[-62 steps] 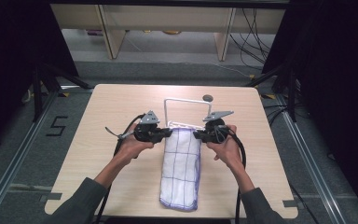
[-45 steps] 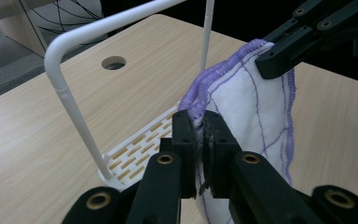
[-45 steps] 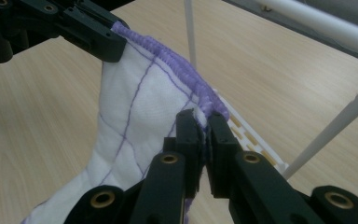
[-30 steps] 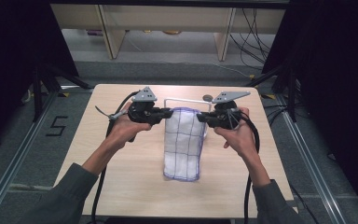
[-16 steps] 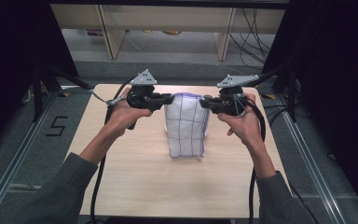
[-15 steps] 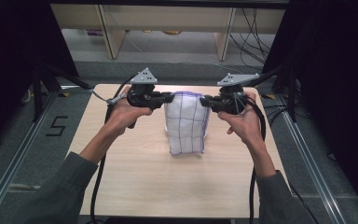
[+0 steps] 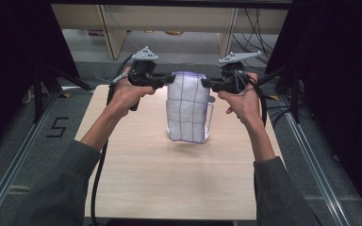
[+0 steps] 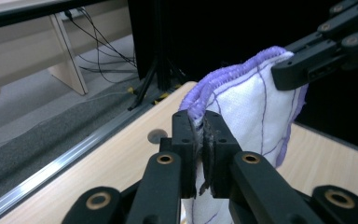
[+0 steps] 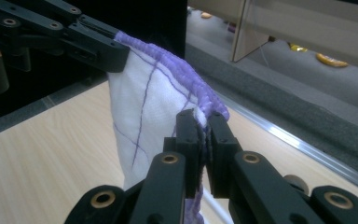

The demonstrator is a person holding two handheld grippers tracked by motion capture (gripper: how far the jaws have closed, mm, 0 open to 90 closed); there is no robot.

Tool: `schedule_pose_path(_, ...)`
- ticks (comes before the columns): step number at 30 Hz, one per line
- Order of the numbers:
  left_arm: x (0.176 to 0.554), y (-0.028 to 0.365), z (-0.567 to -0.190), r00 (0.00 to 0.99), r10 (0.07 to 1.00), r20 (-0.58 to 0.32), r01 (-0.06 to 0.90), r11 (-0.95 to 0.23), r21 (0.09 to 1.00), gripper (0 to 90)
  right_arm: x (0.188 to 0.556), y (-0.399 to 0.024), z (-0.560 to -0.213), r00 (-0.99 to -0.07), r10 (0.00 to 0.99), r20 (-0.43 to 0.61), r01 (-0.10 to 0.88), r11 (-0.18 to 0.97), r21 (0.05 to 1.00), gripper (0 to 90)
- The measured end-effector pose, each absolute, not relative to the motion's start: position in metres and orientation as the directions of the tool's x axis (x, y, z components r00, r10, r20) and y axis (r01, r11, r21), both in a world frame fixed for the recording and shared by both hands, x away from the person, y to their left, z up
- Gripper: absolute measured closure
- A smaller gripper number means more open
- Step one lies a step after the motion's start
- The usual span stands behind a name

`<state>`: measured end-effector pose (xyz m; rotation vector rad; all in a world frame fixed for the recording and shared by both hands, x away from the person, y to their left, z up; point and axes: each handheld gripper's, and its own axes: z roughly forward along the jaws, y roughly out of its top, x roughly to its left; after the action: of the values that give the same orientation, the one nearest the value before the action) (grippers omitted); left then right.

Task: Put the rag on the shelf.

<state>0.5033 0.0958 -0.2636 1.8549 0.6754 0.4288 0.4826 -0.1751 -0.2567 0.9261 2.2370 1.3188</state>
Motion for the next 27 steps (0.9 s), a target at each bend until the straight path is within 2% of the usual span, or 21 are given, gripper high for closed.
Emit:
schedule_pose_path(11, 0.531, 0.089, -0.264, 0.748, 0.661, -0.054, 0.270, -0.228, 0.936, 83.6, 0.512, -0.177, -0.256, -0.656, 0.753, 0.051, 0.393, 0.283, 0.875, 85.6)
schedule_pose_path(23, 0.578, 0.076, -0.291, 0.737, 0.671, -0.078, 0.290, -0.210, 0.934, 83.6, 0.550, -0.182, -0.276, -0.583, 0.809, 0.075, 0.455, 0.248, 0.855, 85.4)
schedule_pose_path(27, 0.590, 0.075, -0.308, 0.723, 0.680, -0.119, 0.334, -0.194, 0.922, 83.5, 0.561, -0.180, -0.283, -0.567, 0.821, 0.074, 0.473, 0.251, 0.844, 85.1)
